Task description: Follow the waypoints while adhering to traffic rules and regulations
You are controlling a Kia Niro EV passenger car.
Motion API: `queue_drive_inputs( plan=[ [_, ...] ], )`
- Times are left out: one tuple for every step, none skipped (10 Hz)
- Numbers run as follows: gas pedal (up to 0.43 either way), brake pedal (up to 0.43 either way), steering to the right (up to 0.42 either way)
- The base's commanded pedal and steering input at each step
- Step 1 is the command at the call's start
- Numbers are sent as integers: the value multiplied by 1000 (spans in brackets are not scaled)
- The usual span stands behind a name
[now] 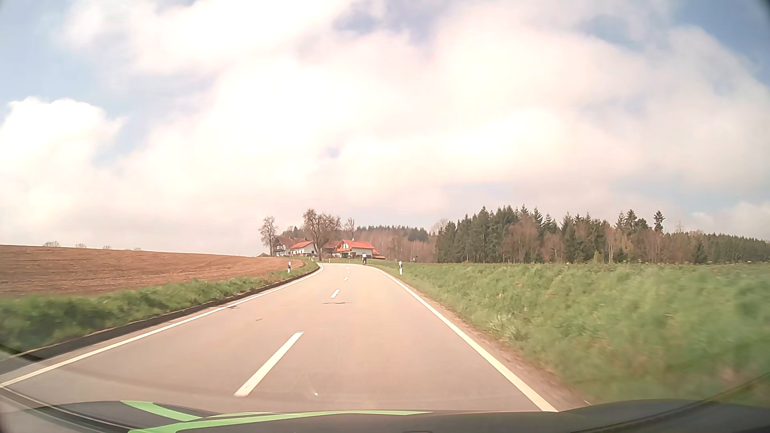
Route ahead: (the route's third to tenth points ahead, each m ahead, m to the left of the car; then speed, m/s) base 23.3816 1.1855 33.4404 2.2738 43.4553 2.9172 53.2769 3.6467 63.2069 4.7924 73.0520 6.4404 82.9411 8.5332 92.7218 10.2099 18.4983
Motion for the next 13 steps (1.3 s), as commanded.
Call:
queue_drive_inputs(
  plan=[
    [0, 134, -8],
    [0, 140, -8],
    [0, 146, -8],
    [0, 152, -8],
    [0, 159, -8],
    [0, 177, -8],
    [0, 189, -8],
    [0, 189, -8],
    [0, 195, -8],
    [0, 201, -8],
    [0, 207, -8],
    [0, 213, -8],
    [0, 207, -8]
  ],
)
